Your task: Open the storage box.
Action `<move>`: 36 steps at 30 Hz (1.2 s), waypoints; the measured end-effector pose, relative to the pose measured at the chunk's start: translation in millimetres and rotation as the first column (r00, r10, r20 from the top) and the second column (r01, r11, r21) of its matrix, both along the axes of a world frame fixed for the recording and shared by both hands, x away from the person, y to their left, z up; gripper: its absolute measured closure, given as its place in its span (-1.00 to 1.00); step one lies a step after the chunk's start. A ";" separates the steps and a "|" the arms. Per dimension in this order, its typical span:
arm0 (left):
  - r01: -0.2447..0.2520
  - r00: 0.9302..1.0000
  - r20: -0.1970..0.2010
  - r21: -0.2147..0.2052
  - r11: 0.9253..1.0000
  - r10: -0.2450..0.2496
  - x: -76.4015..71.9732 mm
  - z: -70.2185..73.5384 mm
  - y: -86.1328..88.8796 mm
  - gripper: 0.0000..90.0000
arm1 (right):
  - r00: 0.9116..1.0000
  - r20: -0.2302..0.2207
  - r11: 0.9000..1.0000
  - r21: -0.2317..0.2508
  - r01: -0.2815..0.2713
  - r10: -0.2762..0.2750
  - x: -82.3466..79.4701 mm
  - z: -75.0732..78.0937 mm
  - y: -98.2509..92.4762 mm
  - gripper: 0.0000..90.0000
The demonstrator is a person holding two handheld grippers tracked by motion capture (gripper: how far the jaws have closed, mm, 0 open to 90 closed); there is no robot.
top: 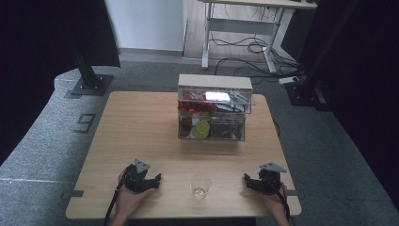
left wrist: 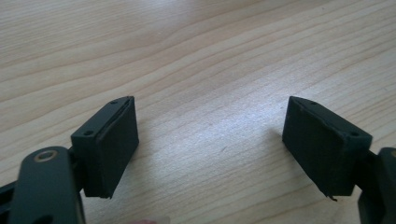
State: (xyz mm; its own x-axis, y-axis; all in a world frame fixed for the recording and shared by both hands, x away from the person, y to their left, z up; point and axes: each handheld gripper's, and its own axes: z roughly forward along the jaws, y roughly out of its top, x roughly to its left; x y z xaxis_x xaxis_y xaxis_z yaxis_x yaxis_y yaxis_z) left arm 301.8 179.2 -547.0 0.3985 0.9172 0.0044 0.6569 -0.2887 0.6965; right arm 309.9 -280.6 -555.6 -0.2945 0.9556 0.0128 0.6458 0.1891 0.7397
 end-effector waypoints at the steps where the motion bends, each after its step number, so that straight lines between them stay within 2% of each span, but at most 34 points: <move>1: -0.004 1.000 0.003 0.002 1.000 0.004 -0.4 0.4 0.5 -0.57 | 1.000 0.000 1.000 0.000 0.001 -0.001 0.0 0.0 0.0 -0.70; 4: -0.025 0.999 0.023 0.004 1.000 0.025 -2.4 2.4 1.8 -0.39 | 1.000 0.001 1.000 -0.001 0.002 -0.002 -0.1 0.0 0.0 -0.70; 6: -0.024 0.999 0.028 -0.003 1.000 0.024 -3.5 3.7 2.2 -0.38 | 1.000 0.002 1.000 -0.002 0.005 -0.005 -0.3 0.1 0.3 -0.69; 12: -0.028 0.999 0.037 0.011 1.000 0.028 -5.9 5.1 5.8 -0.35 | 1.000 0.004 1.000 -0.003 0.008 -0.008 -0.8 0.0 0.7 -0.68; 15: -0.028 0.999 0.030 -0.013 1.000 0.029 -5.1 6.8 9.8 -0.25 | 1.000 0.004 1.000 -0.001 0.009 -0.009 -0.7 0.0 0.4 -0.68; 25: -0.046 0.994 0.095 -0.027 0.999 0.048 -10.5 22.8 11.5 -0.25 | 1.000 0.003 1.000 0.000 0.012 -0.012 -0.7 0.1 0.4 -0.67; 36: -0.001 0.989 0.151 -0.033 0.999 0.006 -19.2 37.0 7.7 -0.09 | 1.000 0.004 1.000 0.001 0.014 -0.014 -0.8 0.1 0.4 -0.67</move>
